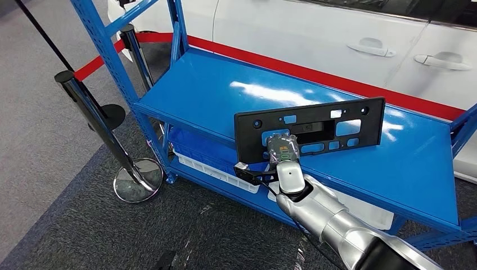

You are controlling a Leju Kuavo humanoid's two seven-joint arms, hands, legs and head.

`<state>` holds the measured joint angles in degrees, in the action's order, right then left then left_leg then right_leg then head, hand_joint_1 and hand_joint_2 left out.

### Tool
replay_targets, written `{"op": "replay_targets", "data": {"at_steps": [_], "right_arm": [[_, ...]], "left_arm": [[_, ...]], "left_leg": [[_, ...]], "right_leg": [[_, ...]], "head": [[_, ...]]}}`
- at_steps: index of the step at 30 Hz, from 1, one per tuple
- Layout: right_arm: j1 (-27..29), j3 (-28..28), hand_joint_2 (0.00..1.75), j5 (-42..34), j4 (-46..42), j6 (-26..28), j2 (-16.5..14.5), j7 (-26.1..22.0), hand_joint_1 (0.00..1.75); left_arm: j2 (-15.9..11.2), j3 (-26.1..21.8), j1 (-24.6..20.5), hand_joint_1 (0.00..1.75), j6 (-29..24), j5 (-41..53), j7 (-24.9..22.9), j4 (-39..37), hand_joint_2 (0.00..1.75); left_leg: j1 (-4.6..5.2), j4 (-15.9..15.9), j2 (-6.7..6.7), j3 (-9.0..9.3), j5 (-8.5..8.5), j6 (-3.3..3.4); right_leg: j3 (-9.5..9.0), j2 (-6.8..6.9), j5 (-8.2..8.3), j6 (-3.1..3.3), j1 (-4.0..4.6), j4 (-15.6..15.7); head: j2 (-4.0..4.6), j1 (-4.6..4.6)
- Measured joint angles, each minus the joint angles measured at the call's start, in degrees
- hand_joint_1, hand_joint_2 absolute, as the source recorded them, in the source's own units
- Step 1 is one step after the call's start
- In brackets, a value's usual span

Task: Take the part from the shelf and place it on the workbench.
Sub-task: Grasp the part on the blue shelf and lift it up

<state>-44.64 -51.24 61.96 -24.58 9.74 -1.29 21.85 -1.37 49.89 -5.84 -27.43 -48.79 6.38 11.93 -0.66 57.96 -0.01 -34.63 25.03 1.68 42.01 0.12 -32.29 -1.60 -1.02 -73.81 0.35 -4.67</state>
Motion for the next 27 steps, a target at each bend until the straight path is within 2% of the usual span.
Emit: {"op": "replay_targets", "data": {"at_steps": [1,2,4,5,7,10,12,14,15,16,17,19,20,21,22,25,27], "right_arm": [[0.0,0.0,1.75,-0.1,0.1,0.0,0.0,-0.1,1.75],[0.1,0.0,1.75,-0.2,0.2,0.1,0.0,-0.3,1.75],[0.1,0.1,1.75,-0.6,0.3,0.5,0.1,-1.0,1.75],[0.0,0.2,1.75,-0.8,0.3,0.9,0.1,-1.6,1.75],[0.1,0.3,1.75,-1.6,0.0,2.9,-0.1,-3.2,1.75],[0.7,0.7,1.75,-3.3,-2.8,7.8,-0.1,-5.9,1.75],[1.5,1.6,1.75,-3.4,-8.4,9.8,0.4,-5.9,1.75],[3.1,2.6,1.75,-1.9,-16.3,9.5,1.5,-4.9,1.75],[4.3,2.8,1.75,-0.8,-20.1,8.9,2.1,-4.4,1.75],[5.4,2.9,1.75,0.2,-23.3,8.5,2.7,-4.1,1.75],[6.3,3.0,1.75,1.0,-26.2,8.3,3.2,-3.9,1.75],[7.4,3.4,1.75,2.1,-31.4,7.9,4.1,-3.8,1.75],[7.7,3.8,1.75,2.8,-34.1,7.9,4.6,-3.7,1.75],[8.1,4.3,1.75,3.6,-36.7,7.9,5.1,-3.7,1.75],[8.8,4.9,1.75,4.6,-39.3,7.9,5.6,-3.6,1.75],[11.4,6.0,1.75,8.4,-47.7,8.0,7.3,-3.4,1.75],[12.6,6.7,1.75,10.4,-53.2,8.0,8.4,-3.2,1.75]], "left_arm": [[0.0,0.0,0.0,0.0,0.0,0.0,0.0,0.0,0.0],[0.0,0.0,0.0,0.0,0.0,0.0,0.0,0.0,0.0],[0.0,0.0,0.0,0.0,-0.1,0.0,0.0,0.0,0.0],[0.0,0.0,0.0,0.0,-0.2,0.0,0.0,0.0,0.0],[0.0,0.0,-0.1,0.0,-0.5,0.0,0.2,0.0,0.0],[0.0,0.1,-0.1,0.0,-2.1,-0.5,2.7,0.0,0.0],[0.0,0.1,0.0,0.0,-3.6,-1.0,5.8,0.0,0.0],[0.0,0.1,0.1,0.0,-4.9,-1.1,9.2,0.0,0.0],[0.0,0.1,0.1,0.0,-5.4,-1.1,10.5,0.0,0.0],[0.1,0.1,0.1,0.0,-5.9,-1.0,11.6,0.0,0.0],[0.1,0.1,0.1,0.0,-6.2,-0.9,12.3,0.0,0.0],[0.0,0.1,0.1,0.0,-7.0,-0.7,13.2,0.0,0.0],[0.0,0.1,0.0,0.0,-7.6,-0.5,13.6,0.0,0.0],[0.0,0.1,-0.1,0.0,-8.3,-0.3,14.1,0.0,0.0],[0.0,0.1,-0.2,0.0,-9.2,-0.1,14.9,0.0,0.0],[0.2,0.1,-0.8,0.0,-11.7,0.9,17.7,0.0,0.0],[0.5,0.1,-1.4,0.0,-12.5,1.7,19.0,-0.2,0.0]], "left_leg": [[0.06,0.1,-0.03,0.0,0.07,0.06],[0.09,0.2,-0.08,0.02,0.17,0.06],[0.1,0.6,-0.18,0.03,0.51,-0.19],[0.23,0.9,-0.22,-0.09,0.77,-0.47],[0.46,1.3,-0.23,-0.37,0.99,-1.09],[0.27,1.7,-0.21,-0.72,1.39,-1.79],[0.11,5.4,-0.19,-2.19,3.86,-2.3],[0.02,12.9,-0.17,-5.25,7.36,-2.68],[-0.02,16.0,-0.16,-6.66,8.31,-2.74],[-0.01,17.3,-0.16,-7.29,8.15,-2.69],[0.04,16.3,-0.17,-6.91,6.91,-2.48],[0.32,9.0,-0.19,-3.7,2.91,-1.57],[0.53,5.1,-0.19,-1.86,1.56,-1.07],[0.75,2.5,-0.22,-0.56,0.86,-0.67],[0.93,1.2,-0.25,0.05,0.85,-0.42],[0.88,-0.2,-0.26,0.75,0.44,0.0],[0.49,-1.5,-0.06,1.49,-0.12,0.39]], "right_leg": [[0.6,0.0,0.26,0.1,0.01,-1.1],[0.2,0.0,1.56,0.25,0.0,0.0],[-2.6,0.0,5.25,0.62,0.02,6.5],[-4.09,-0.02,6.33,0.82,0.09,9.8],[-5.48,-0.11,6.76,1.24,0.25,12.9],[-5.66,-0.2,6.87,2.09,0.24,13.3],[-5.92,-0.21,6.98,2.67,0.05,13.6],[-6.15,-0.25,6.89,3.01,0.16,13.6],[-6.26,-0.28,6.82,3.11,0.27,13.6],[-6.38,-0.32,6.76,3.19,0.39,13.6],[-6.49,-0.39,6.71,3.24,0.51,13.6],[-6.71,-0.53,6.65,3.26,0.71,13.6],[-6.71,-0.59,6.62,3.19,0.83,13.6],[-6.64,-0.62,6.65,3.03,0.86,13.7],[-6.55,-0.62,6.71,2.81,0.82,13.8],[-6.52,-0.64,6.71,1.89,0.81,14.0],[-5.3,-0.64,4.75,1.35,0.88,11.1]], "head": [[0.0,-0.01],[0.0,0.0],[0.0,0.03],[0.0,0.0],[0.0,-0.09],[0.0,-0.14],[0.0,-0.33],[0.0,-0.5],[0.0,-0.5],[0.0,-0.5],[0.0,-0.51],[0.0,-0.48],[0.0,-0.44],[0.0,-0.44],[0.0,-0.41],[0.0,-0.37],[0.0,-0.28]]}}
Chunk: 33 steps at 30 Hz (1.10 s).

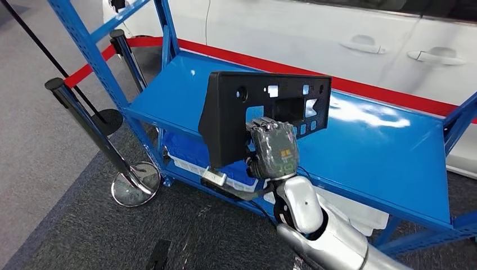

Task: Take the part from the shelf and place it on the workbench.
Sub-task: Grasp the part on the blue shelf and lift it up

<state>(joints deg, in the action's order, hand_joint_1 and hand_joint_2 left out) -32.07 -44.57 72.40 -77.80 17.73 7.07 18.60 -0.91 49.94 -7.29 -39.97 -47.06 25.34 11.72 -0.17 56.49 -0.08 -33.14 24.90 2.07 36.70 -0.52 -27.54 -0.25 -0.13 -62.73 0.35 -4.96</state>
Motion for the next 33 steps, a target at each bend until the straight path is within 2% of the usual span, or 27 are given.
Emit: {"op": "replay_targets", "data": {"at_steps": [2,3,4,5,7,8,10,12,14,16,18,19,20,21,23,24,25,26,28,30,33], "right_arm": [[1.0,0.7,1.75,0.9,-4.2,0.0,1.0,0.0,1.75],[1.6,1.0,1.75,1.0,-6.0,0.0,1.5,0.0,1.75],[2.2,1.1,1.75,1.0,-7.5,-0.1,1.9,0.0,1.75],[2.7,1.3,1.75,1.0,-8.9,-0.1,2.4,0.1,1.75],[3.2,1.7,1.75,1.0,-11.4,-0.1,3.1,0.1,1.75],[3.3,1.8,1.75,1.0,-12.4,-0.1,3.3,0.1,1.75],[3.5,2.0,1.75,1.0,-14.1,-0.1,3.6,0.2,1.75],[4.0,2.1,1.75,1.0,-15.6,-0.1,3.9,0.3,1.75],[4.3,2.2,1.75,1.0,-17.0,-0.1,4.2,0.2,1.75],[4.3,2.3,1.75,1.0,-18.3,-0.2,4.4,0.2,1.75],[4.4,2.4,1.75,1.0,-19.1,-0.2,4.6,0.2,1.75],[4.6,2.4,1.75,1.0,-19.4,-0.2,4.7,0.2,1.75],[4.7,2.4,1.75,1.0,-19.7,-0.2,4.8,0.2,1.75],[4.7,2.4,1.75,1.0,-20.0,-0.2,4.8,0.2,1.75],[4.8,2.5,1.75,1.0,-20.7,-0.2,5.0,0.2,1.75],[4.7,2.5,1.75,1.0,-21.1,-0.2,5.1,0.2,1.75],[4.8,2.5,1.75,1.1,-21.4,-0.1,5.1,0.1,1.75],[5.0,2.6,1.75,1.4,-21.7,0.0,5.2,0.0,1.75],[5.8,2.7,1.75,1.8,-22.8,0.3,5.4,-0.5,1.75],[7.0,2.9,1.75,1.8,-24.5,1.2,5.6,-1.4,1.75],[8.9,3.0,1.75,1.0,-27.7,3.2,6.3,-2.7,1.75]], "left_arm": [[0.1,0.0,-0.8,0.0,-0.2,0.5,0.4,-0.3,0.0],[0.2,0.0,-1.0,0.0,-0.2,0.5,0.5,-0.4,0.0],[0.3,0.0,-1.1,0.0,-0.2,0.6,0.6,-0.4,0.0],[0.4,0.0,-1.2,0.0,-0.2,0.7,0.6,-0.5,0.0],[0.6,0.0,-1.3,0.0,-0.2,0.7,0.6,-0.6,0.0],[0.7,0.0,-1.4,0.0,-0.3,0.7,0.6,-0.7,0.0],[0.7,0.0,-1.7,0.0,-0.3,0.7,0.6,-0.8,0.0],[0.7,0.0,-1.8,0.0,-0.4,0.8,0.7,-0.9,0.0],[0.7,0.0,-1.8,0.0,-0.4,0.8,0.7,-1.0,0.0],[0.7,0.0,-1.9,0.0,-0.4,0.8,0.7,-1.1,0.0],[0.8,0.0,-2.0,0.0,-0.4,0.8,0.7,-1.1,0.0],[0.8,0.0,-1.9,0.0,-0.4,0.8,0.7,-1.1,0.0],[0.8,0.0,-1.9,0.0,-0.4,0.8,0.7,-1.1,0.0],[0.8,0.0,-1.9,0.0,-0.4,0.8,0.7,-1.1,0.0],[0.8,0.0,-2.1,0.0,-0.4,0.8,0.7,-1.2,0.0],[0.8,0.0,-2.2,0.0,-0.4,0.9,0.8,-1.2,0.0],[0.8,0.0,-2.3,0.0,-0.4,1.2,0.8,-1.3,0.0],[0.8,0.0,-2.4,0.0,-0.4,1.7,0.9,-1.4,0.0],[0.9,0.0,-2.4,0.0,-0.4,3.2,1.1,-1.5,0.87],[0.9,0.0,-2.6,0.0,-0.4,5.4,1.8,-1.7,1.75],[1.1,-0.2,-3.4,0.0,-0.4,8.6,3.1,-2.4,1.75]], "left_leg": [[-0.12,-0.2,0.14,0.2,-0.07,0.26],[-0.16,-0.1,0.16,0.17,0.01,0.28],[-0.23,0.1,0.16,0.13,0.13,0.21],[-0.36,0.4,0.13,0.07,0.31,0.04],[-0.78,1.5,0.09,-0.19,0.96,-0.61],[-0.78,2.2,0.05,-0.46,1.4,-1.07],[-0.66,3.3,-0.06,-1.0,2.01,-1.75],[-0.54,3.5,-0.17,-1.27,2.07,-2.1],[-0.61,4.7,-0.13,-1.86,2.94,-2.47],[-0.67,9.8,-0.06,-4.23,5.85,-2.82],[-0.66,17.3,-0.05,-7.82,8.88,-2.87],[-0.59,19.5,-0.06,-8.99,9.28,-2.68],[-0.45,19.7,-0.07,-9.15,8.58,-2.3],[-0.21,17.4,-0.09,-8.17,6.85,-1.69],[0.59,9.7,-0.09,-4.49,2.98,0.19],[0.96,6.4,-0.08,-2.89,1.88,1.07],[1.31,4.4,-0.09,-1.95,1.53,1.7],[1.5,3.6,-0.11,-1.57,1.69,2.04],[1.45,2.0,-0.14,-0.82,1.17,2.03],[0.92,0.1,0.04,0.3,0.42,1.68],[0.58,-0.5,0.16,0.8,0.28,1.35]], "right_leg": [[3.22,0.05,-3.45,-0.46,-0.27,-7.0],[4.81,0.06,-4.54,-0.73,-0.45,-10.3],[5.66,0.08,-4.66,-0.99,-0.67,-11.9],[5.45,0.12,-3.73,-1.24,-0.9,-11.3],[2.31,0.25,-0.51,-1.78,-1.37,-4.9],[0.65,0.19,0.57,-1.9,-1.46,-1.8],[-0.67,-0.05,0.92,-1.2,-1.42,0.9],[-0.35,-0.22,0.96,0.0,-1.35,0.6],[-0.24,-0.23,1.04,0.66,-1.46,0.6],[-0.26,-0.2,1.09,1.03,-1.47,0.8],[-0.25,-0.17,1.06,1.24,-1.2,0.8],[-0.28,-0.17,1.02,1.35,-0.98,0.8],[-0.36,-0.19,0.98,1.45,-0.73,0.8],[-0.51,-0.23,0.93,1.54,-0.46,0.8],[-0.91,-0.27,0.83,1.7,0.0,1.0],[-1.04,-0.26,0.84,1.68,0.06,1.1],[-1.05,-0.21,0.9,1.59,-0.03,1.3],[-1.03,-0.15,1.01,1.41,-0.18,1.5],[-1.12,-0.05,1.18,0.93,-0.32,2.0],[-0.52,-0.01,-0.03,0.35,-0.24,0.4],[3.83,0.02,-4.41,-0.62,-0.67,-8.6]], "head": [[0.0,0.03],[0.0,0.03],[0.0,0.03],[0.0,0.03],[0.0,0.03],[0.0,0.08],[0.0,0.17],[0.0,0.18],[0.0,0.02],[0.0,-0.14],[0.0,-0.2],[0.0,-0.2],[0.0,-0.21],[0.0,-0.2],[0.0,-0.08],[0.0,0.07],[0.0,0.13],[0.0,0.19],[0.0,0.05],[0.0,0.15],[0.0,0.31]]}}
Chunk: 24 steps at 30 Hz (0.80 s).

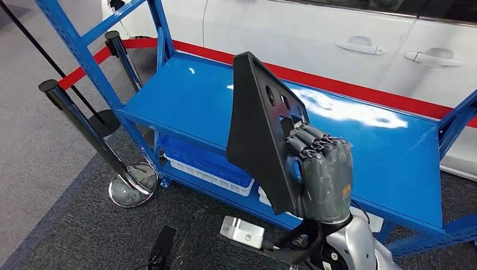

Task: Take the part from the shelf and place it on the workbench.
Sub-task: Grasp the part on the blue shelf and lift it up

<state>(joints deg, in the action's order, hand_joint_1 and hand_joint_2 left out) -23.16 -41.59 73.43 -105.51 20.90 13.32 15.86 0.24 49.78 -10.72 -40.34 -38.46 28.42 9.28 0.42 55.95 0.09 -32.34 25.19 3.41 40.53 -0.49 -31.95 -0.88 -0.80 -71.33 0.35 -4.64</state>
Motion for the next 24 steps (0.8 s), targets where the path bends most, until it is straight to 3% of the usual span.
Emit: {"op": "replay_targets", "data": {"at_steps": [2,3,5,7,9,11,13,15,16,17,18,21,23,24], "right_arm": [[1.6,0.1,1.75,-0.7,-2.2,1.6,0.4,-0.8,1.75],[2.3,0.2,1.75,-1.1,-3.2,2.5,0.6,-1.3,1.75],[3.3,0.3,1.75,-1.9,-5.3,4.5,0.9,-2.5,1.75],[4.3,0.4,1.75,-3.0,-7.6,6.2,1.2,-3.7,1.75],[5.6,0.4,1.75,-5.5,-9.8,8.6,1.3,-5.1,1.75],[6.9,0.5,1.75,-8.8,-11.7,11.7,1.2,-6.4,1.75],[8.0,0.5,1.75,-11.2,-13.3,13.7,1.1,-7.2,1.75],[8.9,0.6,1.75,-13.3,-14.4,14.7,1.0,-8.0,1.75],[9.4,0.7,1.75,-14.3,-14.8,15.0,0.9,-8.3,1.75],[10.0,0.7,1.75,-15.1,-15.1,15.2,0.8,-8.6,1.75],[10.5,0.7,1.75,-15.6,-15.3,15.3,0.8,-8.9,1.75],[11.4,0.9,1.75,-16.5,-16.1,15.4,0.6,-9.7,1.75],[12.0,1.0,1.75,-17.1,-16.3,15.7,0.4,-10.4,1.75],[12.2,1.0,1.75,-17.7,-16.3,16.0,0.2,-10.8,1.75]], "left_arm": [[0.3,-0.1,-0.3,0.0,0.0,1.8,0.8,-0.5,1.75],[0.4,-0.2,-0.4,0.0,0.0,2.6,1.1,-0.7,1.75],[0.5,-0.5,-0.7,0.0,0.0,4.2,1.7,-1.0,1.75],[0.5,-1.1,-1.2,0.0,0.0,6.1,1.3,-1.3,1.75],[0.5,-1.6,-1.3,0.0,0.0,8.7,-1.7,-1.4,1.75],[0.6,-1.7,-0.8,0.0,0.0,11.4,-5.6,-1.3,1.75],[0.7,-1.8,-0.2,0.0,0.0,13.3,-7.3,-1.1,1.75],[0.8,-2.4,0.2,0.0,0.1,14.3,-7.8,-0.9,1.75],[0.9,-2.7,0.4,0.0,0.2,14.8,-8.3,-0.8,1.75],[1.0,-3.0,0.6,0.0,0.4,15.2,-8.9,-0.6,1.75],[1.0,-3.2,0.8,0.0,0.7,15.5,-9.6,-0.3,1.75],[0.8,-3.3,0.9,0.0,1.6,16.3,-11.2,0.2,1.75],[0.6,-3.4,0.7,0.0,2.3,16.7,-12.2,0.4,1.75],[0.6,-3.4,0.7,0.0,2.7,16.9,-12.7,0.5,1.75]], "left_leg": [[-0.24,0.5,-0.02,-0.01,0.41,-0.4],[-0.49,1.0,-0.03,-0.03,0.77,-0.76],[-0.88,2.6,-0.07,-0.4,1.89,-1.74],[-0.79,4.4,-0.19,-1.19,2.93,-2.62],[-0.58,5.0,-0.33,-1.59,3.21,-3.01],[-0.69,5.6,-0.33,-1.74,3.89,-3.33],[-0.86,9.4,-0.25,-3.24,6.71,-3.84],[-0.92,16.1,-0.23,-6.02,10.33,-4.15],[-0.92,18.6,-0.24,-7.0,11.22,-4.1],[-0.86,19.3,-0.24,-7.14,11.05,-3.85],[-0.71,18.0,-0.26,-6.31,9.91,-3.4],[0.28,7.7,-0.23,-0.93,5.36,-0.79],[0.94,4.4,-0.18,0.42,4.3,0.4],[1.16,4.0,-0.19,0.41,3.78,0.56]], "right_leg": [[1.68,0.04,-0.06,-0.73,-0.45,-3.0],[0.99,0.1,1.45,-1.14,-0.72,-1.3],[-1.91,0.18,4.41,-1.93,-1.21,4.9],[-3.33,-0.04,5.03,-1.24,-1.37,8.0],[-3.17,-0.25,4.71,0.21,-1.26,7.7],[-3.24,-0.23,4.73,1.01,-1.29,7.7],[-3.33,-0.18,4.9,1.54,-1.34,7.8],[-3.3,-0.04,5.01,1.69,-1.14,7.8],[-3.27,0.01,5.04,1.74,-0.95,7.8],[-3.26,0.04,5.07,1.79,-0.73,7.8],[-3.27,0.02,5.12,1.86,-0.48,7.9],[-3.34,-0.04,5.56,2.1,-0.03,8.2],[-3.32,0.13,6.18,1.66,-0.45,8.8],[-3.35,0.18,6.56,1.28,-0.63,9.1]], "head": [[0.0,0.0],[0.0,0.0],[0.0,0.12],[0.0,0.37],[0.0,0.43],[0.0,0.28],[0.0,0.08],[0.0,-0.05],[0.0,-0.04],[0.0,-0.05],[0.0,-0.05],[0.0,0.15],[0.0,0.24],[0.0,0.2]]}}
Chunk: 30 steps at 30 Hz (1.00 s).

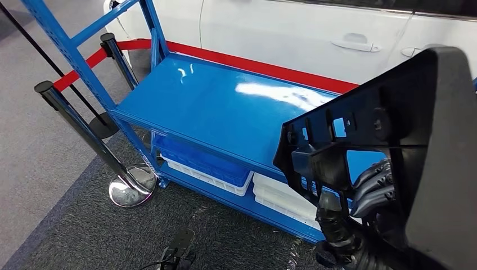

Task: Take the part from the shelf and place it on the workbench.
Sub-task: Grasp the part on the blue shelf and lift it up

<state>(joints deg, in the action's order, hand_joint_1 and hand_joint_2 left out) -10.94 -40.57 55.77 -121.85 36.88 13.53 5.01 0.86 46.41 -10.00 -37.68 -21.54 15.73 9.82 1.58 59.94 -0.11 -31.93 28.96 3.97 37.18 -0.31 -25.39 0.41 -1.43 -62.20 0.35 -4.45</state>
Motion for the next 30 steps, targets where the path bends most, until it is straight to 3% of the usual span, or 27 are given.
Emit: {"op": "replay_targets", "data": {"at_steps": [2,3,6,7,8,9,11,12,14,16,18,21,22,23,25,26,28,30], "right_arm": [[0.5,0.0,1.75,-1.6,0.0,0.6,-0.3,-1.0,1.75],[0.7,0.0,1.75,-2.8,-0.1,1.2,-0.3,-2.0,1.75],[1.9,0.0,1.75,-8.4,-1.3,2.9,-1.0,-7.1,1.75],[2.3,0.0,1.75,-10.2,-1.6,3.1,-1.4,-8.7,1.75],[2.8,0.0,1.75,-11.7,-1.5,3.1,-1.8,-9.8,1.75],[3.3,0.0,1.75,-12.9,-1.4,3.1,-2.1,-10.6,1.75],[4.0,0.1,1.75,-14.6,-1.4,3.1,-2.6,-11.7,1.75],[4.3,0.3,1.75,-15.3,-1.4,3.1,-2.8,-12.3,1.75],[5.1,0.6,1.75,-16.5,-1.4,3.2,-3.5,-13.4,1.75],[5.8,0.9,1.75,-17.3,-1.5,3.2,-4.2,-14.2,1.75],[6.4,1.0,1.75,-17.8,-1.4,3.2,-4.7,-14.8,1.75],[6.7,1.1,1.75,-18.0,-1.4,3.1,-5.2,-14.9,1.75],[6.7,1.1,1.75,-18.0,-1.4,3.1,-5.3,-14.7,1.75],[6.6,1.1,1.75,-18.0,-1.5,3.1,-5.4,-14.4,1.75],[6.5,1.1,1.75,-18.1,-1.9,3.1,-5.6,-14.0,1.75],[6.4,1.1,1.75,-18.3,-2.2,3.1,-5.7,-13.9,1.75],[6.3,1.1,1.75,-18.8,-3.0,3.1,-6.0,-14.0,1.75],[6.2,1.1,1.75,-19.1,-3.7,3.1,-6.2,-14.1,1.75]], "left_arm": [[-0.1,0.0,0.0,0.0,0.7,0.5,-1.1,0.2,1.75],[-0.1,0.0,0.0,0.0,1.3,0.7,-1.8,0.3,1.75],[0.0,0.0,0.0,0.0,3.9,1.3,-4.0,0.8,1.75],[0.0,0.0,0.1,0.0,4.6,1.5,-4.6,1.0,1.75],[0.1,0.0,0.2,0.0,5.0,1.7,-5.2,1.1,1.75],[0.3,0.0,0.2,0.0,5.3,2.0,-5.8,1.2,1.75],[0.7,0.0,-0.1,0.0,5.3,2.6,-6.7,1.4,1.75],[0.8,0.0,-0.3,0.0,5.3,2.8,-7.0,1.5,1.75],[0.9,0.0,-0.6,0.0,5.2,3.0,-7.2,1.7,1.75],[1.0,0.0,-0.6,0.0,5.0,3.0,-7.2,1.8,1.75],[0.9,0.0,-0.6,0.0,4.9,2.9,-7.0,1.9,1.75],[1.0,0.0,-0.6,0.0,4.8,2.8,-6.9,2.2,1.75],[1.0,0.0,-0.7,0.0,4.8,2.8,-6.9,2.3,1.75],[1.0,0.0,-0.8,0.0,4.9,2.9,-7.1,2.4,1.75],[1.0,0.0,-0.9,0.0,4.9,3.1,-7.4,2.7,1.75],[1.0,0.0,-1.0,0.0,4.9,3.2,-7.5,2.8,1.75],[0.8,0.0,-1.2,0.0,4.7,3.3,-7.5,3.1,1.75],[0.7,0.0,-1.3,0.0,4.5,3.4,-7.5,3.1,1.75]], "left_leg": [[-0.15,-2.1,0.09,0.48,-1.58,0.01],[-0.33,-3.2,0.22,0.67,-2.51,-0.02],[-0.67,-4.4,0.49,-0.27,-4.32,-0.34],[-0.75,-4.2,0.59,-0.91,-4.63,-0.54],[-0.89,-3.8,0.69,-1.62,-4.9,-0.8],[-1.12,-3.3,0.77,-2.47,-5.15,-1.07],[-1.62,-1.6,0.78,-4.44,-5.43,-1.73],[-1.73,-0.6,0.67,-5.43,-5.48,-2.1],[-1.55,1.1,0.35,-6.68,-5.67,-2.77],[-1.54,1.4,0.09,-7.1,-6.28,-3.18],[-1.82,2.4,0.01,-7.84,-4.57,-3.64],[-2.05,10.4,0.01,-9.6,3.92,-4.21],[-2.08,13.5,0.01,-9.78,5.78,-4.22],[-2.06,15.4,0.01,-9.36,6.32,-4.1],[-1.8,14.1,-0.03,-5.89,4.26,-3.35],[-1.45,10.7,-0.05,-2.87,3.0,-2.56],[-0.8,2.7,0.0,2.76,2.87,-0.89],[-0.3,-1.7,0.01,4.92,3.25,-0.21]], "right_leg": [[-0.05,0.06,0.17,-0.53,0.02,0.4],[0.2,0.06,-0.89,-0.73,0.16,-0.3],[2.35,0.09,-7.76,-1.3,0.16,-8.0],[2.75,0.11,-9.23,-1.56,0.04,-10.7],[2.47,0.13,-9.54,-1.87,-0.12,-12.1],[1.3,0.15,-8.75,-2.23,-0.33,-11.7],[-3.06,0.22,-6.66,-3.25,-0.92,-6.1],[-4.9,0.07,-6.14,-3.29,-0.99,-3.4],[-5.96,-0.28,-6.62,-2.57,-1.03,-0.9],[-5.05,-0.37,-6.15,-1.08,-0.94,-1.2],[-4.2,-0.2,-5.1,0.03,-0.88,-1.2],[-2.0,-0.08,-3.04,0.85,-0.67,-1.1],[-1.09,-0.04,-2.37,0.94,-0.49,-1.1],[-0.23,-0.02,-1.76,1.0,-0.3,-1.1],[1.14,0.01,-0.63,1.07,0.16,-1.1],[1.56,0.01,-0.13,1.09,0.34,-1.1],[1.92,0.15,0.93,0.84,0.4,-0.7],[1.78,0.33,2.27,0.2,-0.15,0.4]], "head": [[0.0,-0.07],[0.0,0.02],[0.0,0.52],[0.0,0.59],[0.0,0.57],[0.0,0.57],[0.0,0.6],[0.0,0.7],[0.0,0.76],[0.0,0.72],[0.0,0.66],[0.0,0.29],[0.0,0.2],[0.0,0.17],[0.0,0.15],[0.0,0.15],[0.0,0.26],[0.0,0.21]]}}
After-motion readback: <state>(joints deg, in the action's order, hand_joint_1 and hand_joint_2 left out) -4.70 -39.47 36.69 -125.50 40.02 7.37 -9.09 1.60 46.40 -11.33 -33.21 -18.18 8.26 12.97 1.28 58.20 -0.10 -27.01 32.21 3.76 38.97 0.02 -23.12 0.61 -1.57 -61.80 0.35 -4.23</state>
